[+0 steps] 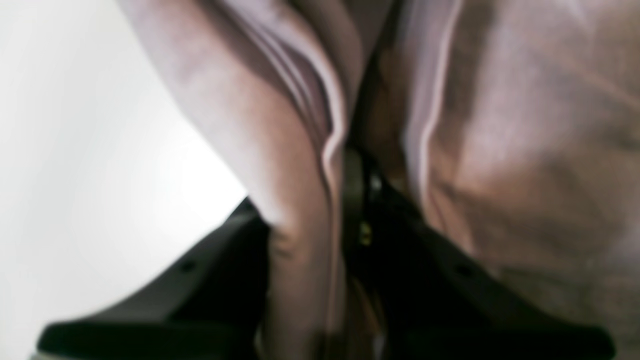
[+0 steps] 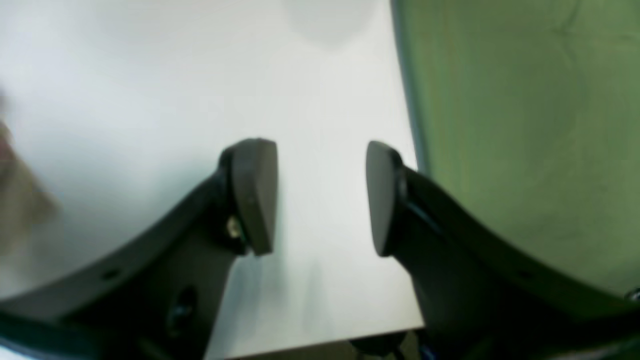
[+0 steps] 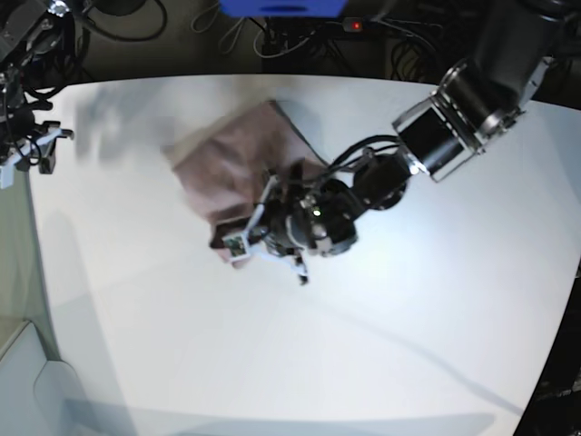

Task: Layout the t-shirt on the table in an organized manner, then fold the t-shirt properly
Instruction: 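Grasp the folded shirt with the left gripper and rotate it on the table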

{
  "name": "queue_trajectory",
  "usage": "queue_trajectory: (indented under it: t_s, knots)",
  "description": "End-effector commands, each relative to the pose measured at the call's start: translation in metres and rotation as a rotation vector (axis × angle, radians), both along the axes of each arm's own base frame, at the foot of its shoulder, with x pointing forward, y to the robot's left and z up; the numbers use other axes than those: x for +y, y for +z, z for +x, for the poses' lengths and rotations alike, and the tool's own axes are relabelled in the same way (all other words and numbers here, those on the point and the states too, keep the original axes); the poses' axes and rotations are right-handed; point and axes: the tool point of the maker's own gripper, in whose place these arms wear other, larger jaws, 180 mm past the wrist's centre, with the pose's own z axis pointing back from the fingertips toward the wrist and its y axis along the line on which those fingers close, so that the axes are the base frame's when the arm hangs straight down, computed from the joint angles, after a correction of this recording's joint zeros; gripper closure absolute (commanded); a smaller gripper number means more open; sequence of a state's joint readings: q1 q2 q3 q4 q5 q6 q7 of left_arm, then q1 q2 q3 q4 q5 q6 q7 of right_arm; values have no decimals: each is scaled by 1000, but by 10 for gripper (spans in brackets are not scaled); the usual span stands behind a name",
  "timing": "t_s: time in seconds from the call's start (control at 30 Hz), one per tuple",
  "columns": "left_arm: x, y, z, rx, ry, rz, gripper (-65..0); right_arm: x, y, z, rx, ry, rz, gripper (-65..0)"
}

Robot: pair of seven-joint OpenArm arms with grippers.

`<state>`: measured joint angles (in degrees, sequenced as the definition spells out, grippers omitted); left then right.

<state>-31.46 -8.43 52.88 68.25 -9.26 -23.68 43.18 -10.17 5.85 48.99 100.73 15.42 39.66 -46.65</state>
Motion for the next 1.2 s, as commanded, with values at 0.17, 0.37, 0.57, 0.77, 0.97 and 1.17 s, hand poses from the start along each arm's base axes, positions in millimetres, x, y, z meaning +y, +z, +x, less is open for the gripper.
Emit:
queue_trajectory:
  t_s: [0.17,0.37,0.57,0.77,0.97,1.17]
  knots:
    - [-49,-16,-4,-110,-221,140,-50,-24,8,-27,6,-58,-46,-258]
    - [-71,-25,-9,-191,-339,221,-50,-27,16,-42,10,-81,-79,-258]
    - [-71,-25,-8,-194,-338,226,-51,-19,26,-41,-15,-80,-93,-258]
    - [-61,-27,-5,-187,-312,279,-96,-16,25,-40,-17,-75,-88,-258]
    - [-61,-25,-3,-195,-308,287,-285,-16,25,-40,-16,-74,-87,-258]
    - [-58,-5,22,-214,-237,245,-335,-16,24,-40,-14,-74,-88,-258]
